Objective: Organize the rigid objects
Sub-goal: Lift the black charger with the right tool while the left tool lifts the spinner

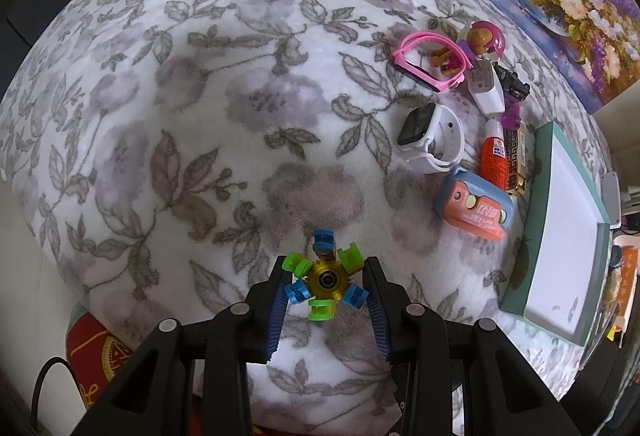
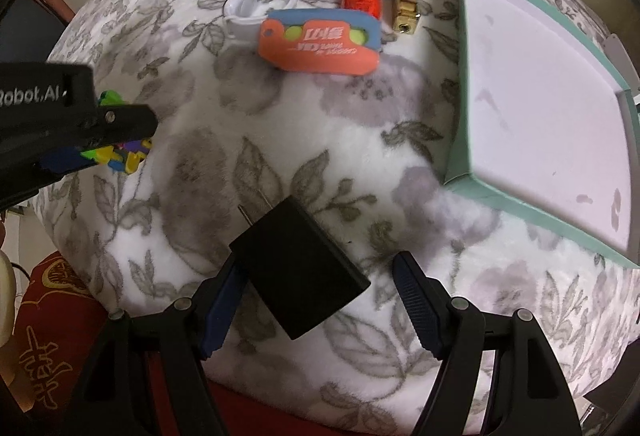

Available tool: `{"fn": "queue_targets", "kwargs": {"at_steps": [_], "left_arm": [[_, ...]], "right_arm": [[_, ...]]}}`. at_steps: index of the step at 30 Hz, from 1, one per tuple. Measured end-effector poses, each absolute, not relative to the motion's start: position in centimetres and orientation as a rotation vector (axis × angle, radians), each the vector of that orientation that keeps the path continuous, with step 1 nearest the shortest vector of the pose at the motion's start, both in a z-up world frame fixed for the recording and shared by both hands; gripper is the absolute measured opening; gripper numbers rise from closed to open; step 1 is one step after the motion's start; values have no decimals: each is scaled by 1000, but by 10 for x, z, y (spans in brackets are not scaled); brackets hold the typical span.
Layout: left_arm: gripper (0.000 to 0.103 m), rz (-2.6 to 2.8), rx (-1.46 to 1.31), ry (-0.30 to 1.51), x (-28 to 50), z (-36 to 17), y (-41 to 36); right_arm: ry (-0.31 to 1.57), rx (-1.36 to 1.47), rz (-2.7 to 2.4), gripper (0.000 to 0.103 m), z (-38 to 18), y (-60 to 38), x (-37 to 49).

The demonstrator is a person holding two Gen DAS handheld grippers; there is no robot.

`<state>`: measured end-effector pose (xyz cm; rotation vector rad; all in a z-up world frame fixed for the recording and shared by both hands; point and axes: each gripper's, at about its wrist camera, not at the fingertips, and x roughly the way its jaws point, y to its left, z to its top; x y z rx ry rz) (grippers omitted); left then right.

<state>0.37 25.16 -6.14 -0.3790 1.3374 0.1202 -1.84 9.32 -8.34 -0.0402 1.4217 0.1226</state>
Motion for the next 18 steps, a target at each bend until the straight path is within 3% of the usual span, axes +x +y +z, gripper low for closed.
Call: {"fn": "queue_targets", "kwargs": {"at_steps": [6,18], "left_arm": [[39,119,-369,1347,5,-65,250],[39,107,-338,1354,7,-66,247]], "right_arm": [[1426,37,11,73,-85,62,-10],[1418,-18,36,49,-82,74,-17]]}}
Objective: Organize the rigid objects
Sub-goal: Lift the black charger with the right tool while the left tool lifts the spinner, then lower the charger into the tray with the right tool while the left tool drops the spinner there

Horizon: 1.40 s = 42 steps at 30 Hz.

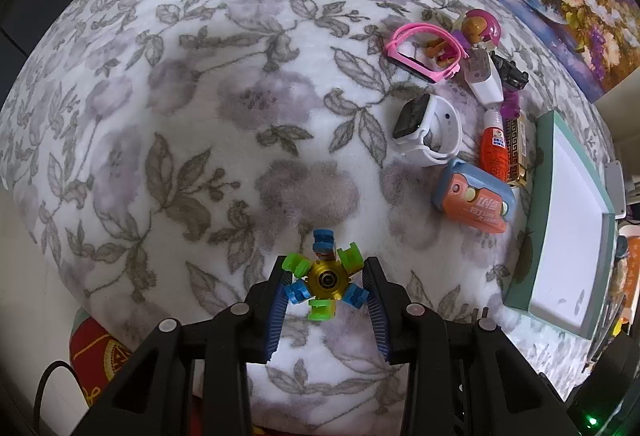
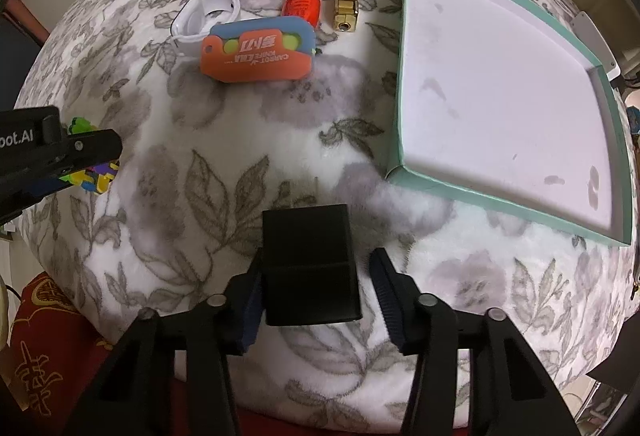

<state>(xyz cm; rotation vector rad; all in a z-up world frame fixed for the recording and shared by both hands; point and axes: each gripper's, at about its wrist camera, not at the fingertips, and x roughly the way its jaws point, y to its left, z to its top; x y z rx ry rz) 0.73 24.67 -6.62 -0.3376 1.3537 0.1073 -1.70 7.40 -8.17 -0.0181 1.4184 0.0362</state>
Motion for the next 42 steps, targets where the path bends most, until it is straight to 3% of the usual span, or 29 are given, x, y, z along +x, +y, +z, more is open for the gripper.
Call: {"fn": "queue_targets", "kwargs": {"at_steps": [2,14,27,42], "left_arm": [[39,103,-333,1355,7,-66,246],[39,86,-310,1352,9,-64,239],[39,32,-299,1209,12,-18,230],[39,-171,-89,1152,87,27,92]], "right_arm": [[1413,-26,41,43,-80,78,-23],[1377,16,46,43,-76,74,-20],[1182,218,13,43,-6,29,0],[1135,350,-327,43,4,-108,62]]}}
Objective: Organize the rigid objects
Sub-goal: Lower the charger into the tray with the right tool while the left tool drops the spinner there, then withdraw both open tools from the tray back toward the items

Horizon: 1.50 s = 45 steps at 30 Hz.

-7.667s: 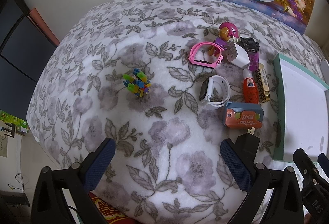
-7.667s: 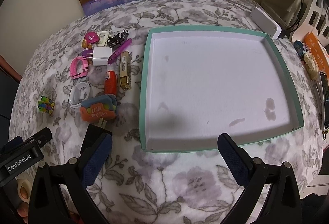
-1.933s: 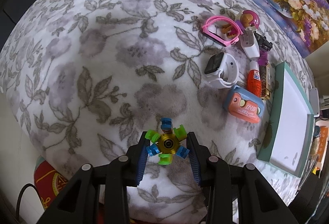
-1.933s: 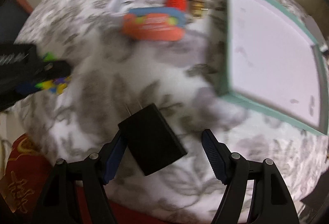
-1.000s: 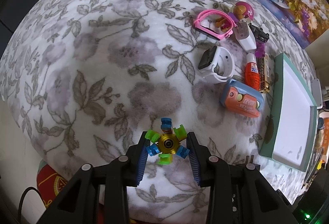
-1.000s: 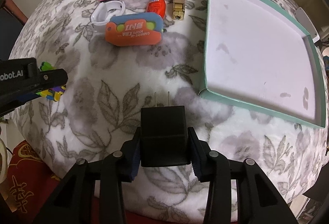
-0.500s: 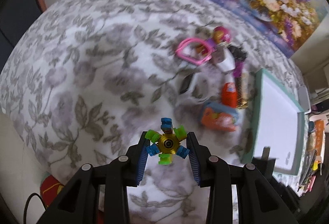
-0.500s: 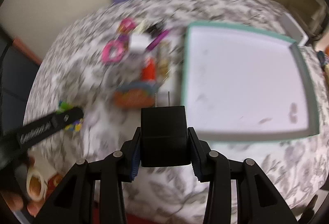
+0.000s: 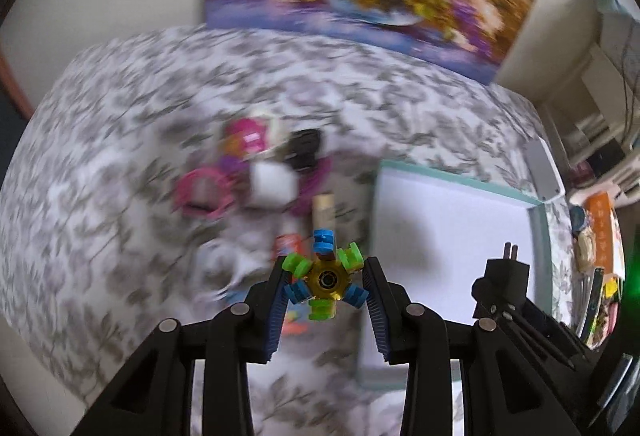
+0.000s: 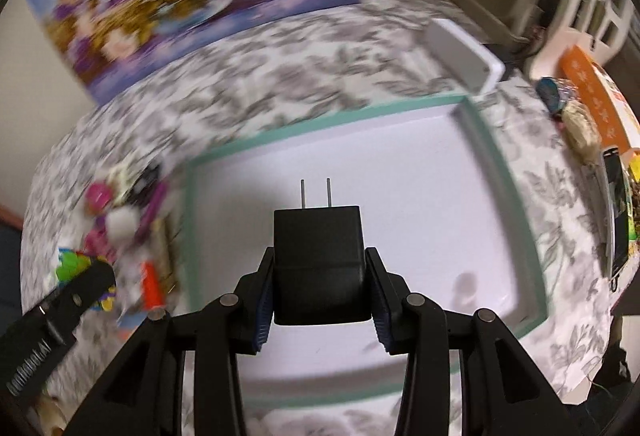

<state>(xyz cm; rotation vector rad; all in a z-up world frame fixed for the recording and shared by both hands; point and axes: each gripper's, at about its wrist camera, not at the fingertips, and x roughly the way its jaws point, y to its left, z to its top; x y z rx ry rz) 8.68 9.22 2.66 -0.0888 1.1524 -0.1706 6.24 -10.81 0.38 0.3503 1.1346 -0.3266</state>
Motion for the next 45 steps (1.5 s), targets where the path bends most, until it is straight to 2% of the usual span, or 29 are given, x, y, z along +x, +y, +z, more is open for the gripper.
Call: {"fn": "queue_targets", "kwargs": {"at_steps": [12,24,25,27,28,31,33,38,41,44,45], "left_arm": [[39,-248,64,1202,128,-25,0],[41,-259,113,1234,128,-43,-22],[43,-262,111,1235,127,-42,-22],[66,-273,103,1228,125,-38,-20],[70,-273,98,1220,123,-34,-18],[72,-264,82,1196,121,-22,-11],[76,-260,58,1192,120,-17,-3],[79,-217,5,1174,119,-4,26],[81,-196,-20,1164,119,4,44],[103,-155,-48,1135,121,15,64],[103,-140,-62,1120,121,20,71]], "right_arm": [[1199,393,-465,43,-31,-180,73],[1239,390,-485,43,-43,-188,69],[1233,390,-485,43,-42,-188,68],[1224,390,-487,43,-38,-189,66],[1221,388,-489,43,-36,-189,66],[1215,375,-499,45,-32,-187,63],[1207,358,-498,51,-28,-182,62],[1178,304,-446,69,-12,-158,68],[1168,273,-396,71,3,-145,80],[1124,264,-363,72,29,-137,92],[1109,271,-355,72,36,-135,95]]}}
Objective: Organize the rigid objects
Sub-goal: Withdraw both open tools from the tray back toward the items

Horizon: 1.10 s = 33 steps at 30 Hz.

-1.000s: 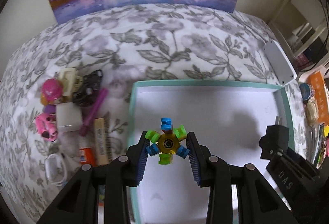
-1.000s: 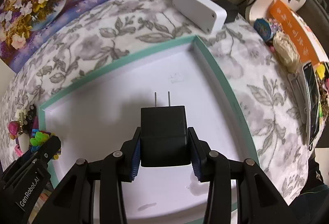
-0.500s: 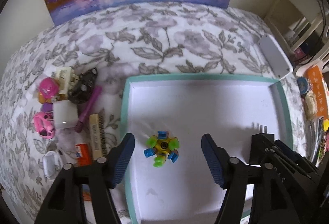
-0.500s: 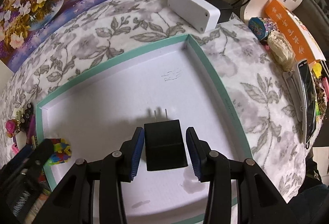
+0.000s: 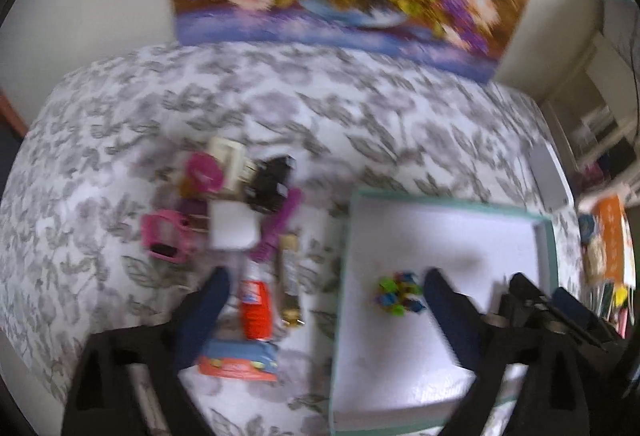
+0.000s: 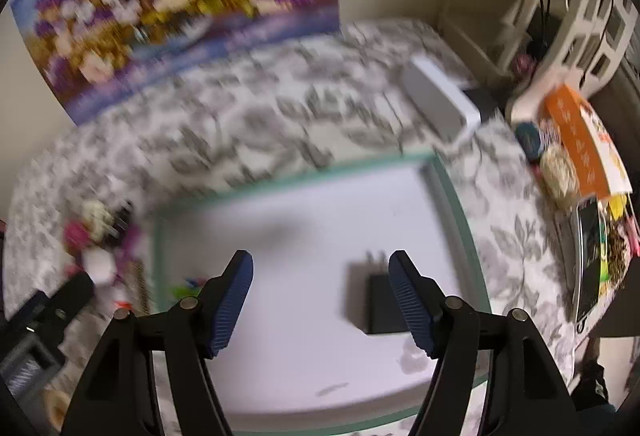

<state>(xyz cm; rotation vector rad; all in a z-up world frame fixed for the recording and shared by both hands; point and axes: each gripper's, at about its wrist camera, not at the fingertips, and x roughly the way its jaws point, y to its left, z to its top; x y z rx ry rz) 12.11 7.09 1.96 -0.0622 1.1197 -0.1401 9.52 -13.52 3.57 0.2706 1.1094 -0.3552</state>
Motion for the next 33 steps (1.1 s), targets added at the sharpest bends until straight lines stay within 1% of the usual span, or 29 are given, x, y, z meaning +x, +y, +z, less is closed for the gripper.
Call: {"fn": "queue_targets", "kwargs": {"at_steps": [5,9,13,16,23,33], "left_arm": [[103,-94,-97,1047,122,46,100],[103,-45,-107,978,119,63,121],[103,-2,-85,951,115,68,140],[103,20,-109,932,110,66,158],[103,50,-172,961,108,41,192],[103,73,-276,1069,108,-1,236]], "right_arm": [[1001,310,-303,73,83,-122,105],[963,312,-266,73,100,-107,104],[949,313,-243,73,105,-91,100],[957,302,-223,73,101,-79,97],[996,229,-207,73,80,-55,106],[1166,197,-59,73,23,0,119]]}}
